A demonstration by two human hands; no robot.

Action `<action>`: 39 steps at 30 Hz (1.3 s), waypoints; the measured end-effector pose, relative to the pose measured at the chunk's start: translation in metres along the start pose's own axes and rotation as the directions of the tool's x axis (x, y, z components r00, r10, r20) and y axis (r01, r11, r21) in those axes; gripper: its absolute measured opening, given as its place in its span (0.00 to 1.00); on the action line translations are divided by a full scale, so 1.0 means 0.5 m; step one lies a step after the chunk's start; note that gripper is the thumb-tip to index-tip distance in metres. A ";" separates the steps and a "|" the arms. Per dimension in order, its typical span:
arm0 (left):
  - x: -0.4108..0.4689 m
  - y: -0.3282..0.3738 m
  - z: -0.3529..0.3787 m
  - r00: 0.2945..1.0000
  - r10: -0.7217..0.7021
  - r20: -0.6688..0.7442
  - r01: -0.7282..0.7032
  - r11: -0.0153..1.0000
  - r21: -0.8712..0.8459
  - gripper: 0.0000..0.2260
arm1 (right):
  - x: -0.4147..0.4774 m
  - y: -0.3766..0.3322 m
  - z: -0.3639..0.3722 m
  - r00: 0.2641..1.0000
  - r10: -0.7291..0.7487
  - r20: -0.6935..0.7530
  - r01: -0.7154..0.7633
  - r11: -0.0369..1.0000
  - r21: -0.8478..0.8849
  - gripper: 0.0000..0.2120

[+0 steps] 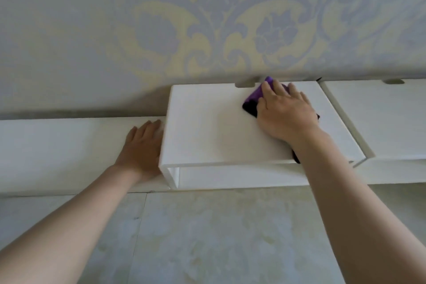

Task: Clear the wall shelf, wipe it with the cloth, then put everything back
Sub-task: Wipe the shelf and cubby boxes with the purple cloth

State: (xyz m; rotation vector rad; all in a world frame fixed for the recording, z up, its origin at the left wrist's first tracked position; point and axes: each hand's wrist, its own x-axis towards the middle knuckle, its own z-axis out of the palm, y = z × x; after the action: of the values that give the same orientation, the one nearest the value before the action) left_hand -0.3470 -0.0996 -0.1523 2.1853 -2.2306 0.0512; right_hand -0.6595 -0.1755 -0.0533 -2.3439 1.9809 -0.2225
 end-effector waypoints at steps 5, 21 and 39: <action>0.003 -0.004 0.013 0.999 0.034 -0.032 -0.035 0.999 -0.024 0.34 | -0.017 -0.189 0.029 0.972 -0.235 -0.002 0.235 0.972 -0.008 0.27; -0.001 -0.003 0.007 1.000 0.025 0.018 -0.023 0.998 -0.066 0.32 | 0.018 -0.064 0.032 1.000 -0.013 0.012 0.015 0.984 -0.180 0.41; -0.002 -0.008 0.008 0.999 0.029 0.014 -0.028 0.998 -0.052 0.33 | -0.050 0.043 -0.005 0.992 0.100 -0.079 -0.104 0.994 -0.043 0.26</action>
State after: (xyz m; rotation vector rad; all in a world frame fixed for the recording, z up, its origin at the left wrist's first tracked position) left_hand -0.3429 -0.0988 -0.1563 2.1357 -2.2444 -0.0223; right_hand -0.6849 -0.1545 -0.0554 -2.2864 2.1573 -0.2675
